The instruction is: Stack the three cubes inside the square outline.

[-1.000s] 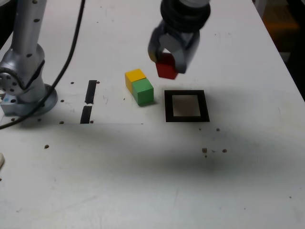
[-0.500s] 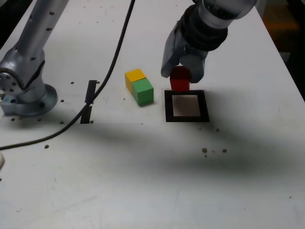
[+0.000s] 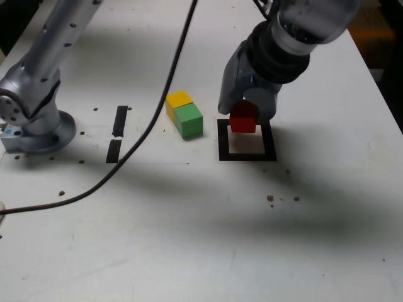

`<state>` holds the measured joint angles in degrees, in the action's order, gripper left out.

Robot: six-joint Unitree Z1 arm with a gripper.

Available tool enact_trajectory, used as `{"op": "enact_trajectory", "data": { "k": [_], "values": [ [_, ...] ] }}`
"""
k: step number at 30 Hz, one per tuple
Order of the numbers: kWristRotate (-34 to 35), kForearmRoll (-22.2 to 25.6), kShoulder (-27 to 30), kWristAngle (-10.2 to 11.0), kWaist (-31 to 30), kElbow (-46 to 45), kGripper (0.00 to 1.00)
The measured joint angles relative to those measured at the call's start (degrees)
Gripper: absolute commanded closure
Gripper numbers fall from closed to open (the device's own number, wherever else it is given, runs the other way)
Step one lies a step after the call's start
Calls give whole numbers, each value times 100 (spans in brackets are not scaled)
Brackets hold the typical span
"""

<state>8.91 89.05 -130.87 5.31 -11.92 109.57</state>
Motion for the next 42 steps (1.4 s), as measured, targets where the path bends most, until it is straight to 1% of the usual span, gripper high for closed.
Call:
{"op": "enact_trajectory", "data": {
  "k": [4, 8, 11, 18, 26, 31, 35, 38, 40, 42],
  "values": [
    [34, 157, -125, 34, -58, 179, 81],
    [50, 166, -278, -47, -86, 279, 81],
    [50, 167, -408, -66, -89, 293, 81],
    [50, 178, -449, -116, -93, 294, 76],
    [50, 178, -507, -134, -93, 306, 76],
    [50, 178, -550, -116, -90, 347, 70],
    [50, 178, -549, -103, -85, 351, 68],
    [50, 183, -548, -100, -85, 351, 59],
    [50, 195, -527, -97, -85, 350, 48],
    [50, 195, -464, -97, -85, 336, 34]
  ]
}}
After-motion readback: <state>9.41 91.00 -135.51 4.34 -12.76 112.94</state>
